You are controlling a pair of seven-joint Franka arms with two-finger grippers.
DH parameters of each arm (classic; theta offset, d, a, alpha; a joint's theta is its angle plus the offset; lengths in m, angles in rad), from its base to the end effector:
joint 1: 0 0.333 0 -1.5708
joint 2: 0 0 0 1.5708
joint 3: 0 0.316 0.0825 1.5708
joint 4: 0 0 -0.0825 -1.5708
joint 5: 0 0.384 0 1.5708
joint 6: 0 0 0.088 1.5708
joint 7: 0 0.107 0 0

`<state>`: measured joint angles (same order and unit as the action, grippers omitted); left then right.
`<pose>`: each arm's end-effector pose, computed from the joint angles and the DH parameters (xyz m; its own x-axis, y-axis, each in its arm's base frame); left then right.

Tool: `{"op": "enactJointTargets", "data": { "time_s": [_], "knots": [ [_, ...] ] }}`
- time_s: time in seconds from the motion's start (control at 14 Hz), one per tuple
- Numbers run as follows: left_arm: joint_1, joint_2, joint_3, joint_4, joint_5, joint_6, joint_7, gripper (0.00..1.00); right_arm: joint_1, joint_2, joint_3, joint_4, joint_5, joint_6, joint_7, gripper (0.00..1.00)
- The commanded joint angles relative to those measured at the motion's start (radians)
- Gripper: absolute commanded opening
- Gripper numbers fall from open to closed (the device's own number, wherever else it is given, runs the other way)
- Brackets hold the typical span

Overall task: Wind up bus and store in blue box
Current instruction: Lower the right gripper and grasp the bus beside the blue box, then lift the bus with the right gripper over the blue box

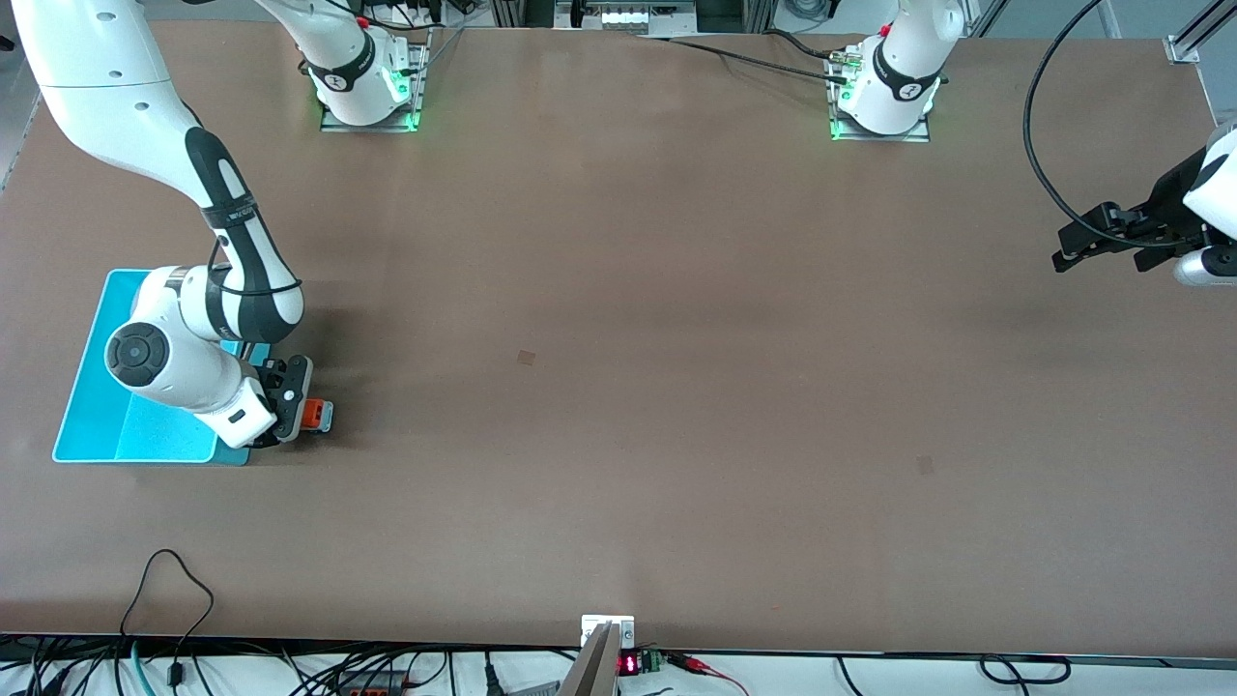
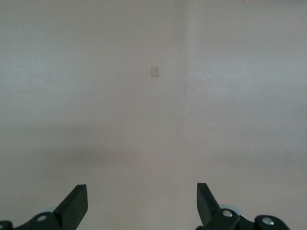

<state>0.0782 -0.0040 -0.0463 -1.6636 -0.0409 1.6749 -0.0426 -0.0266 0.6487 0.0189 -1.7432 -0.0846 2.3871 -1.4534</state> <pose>0.5605 0.0139 0.5919 0.9968 0.0786 0.0135 0.0780 -0.9961 0.0411 0.6662 -0.0070 0.2028 0.0670 0.9967 -0.0466 0.9977 -0.0671 -0.0003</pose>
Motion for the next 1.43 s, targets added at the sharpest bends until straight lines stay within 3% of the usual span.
{"op": "enactJointTargets", "data": {
  "time_s": [0.0,0.29,0.64,0.79,1.07,1.21,1.36],
  "knots": [
    [0.005,-0.008,-0.01,0.007,0.016,-0.021,-0.046,1.0,0.01,-0.009,0.01,0.014,0.022,0.006,0.091,0.0],
    [0.005,-0.011,-0.01,0.007,0.018,-0.027,0.027,1.0,0.071,-0.043,0.01,0.16,0.072,-0.243,0.409,0.0],
    [0.005,-0.022,-0.01,0.007,0.016,-0.058,0.015,1.0,0.07,-0.177,-0.005,0.174,0.068,-0.415,0.824,0.0],
    [0.005,-0.022,-0.01,0.007,0.016,-0.06,0.015,1.0,0.067,-0.231,-0.055,0.175,0.068,-0.523,0.994,0.0],
    [0.005,-0.022,-0.007,0.007,0.016,-0.057,0.015,1.0,-0.007,-0.251,-0.184,0.174,0.074,-0.549,1.032,0.0],
    [0.003,-0.022,-0.01,0.007,0.016,-0.058,0.015,1.0,-0.12,-0.213,-0.185,0.171,0.083,-0.53,1.021,0.0],
    [0.003,-0.021,-0.009,0.007,0.016,-0.057,0.015,1.0,-0.153,-0.173,-0.186,0.171,0.088,-0.508,1.034,0.0]
  ]
}}
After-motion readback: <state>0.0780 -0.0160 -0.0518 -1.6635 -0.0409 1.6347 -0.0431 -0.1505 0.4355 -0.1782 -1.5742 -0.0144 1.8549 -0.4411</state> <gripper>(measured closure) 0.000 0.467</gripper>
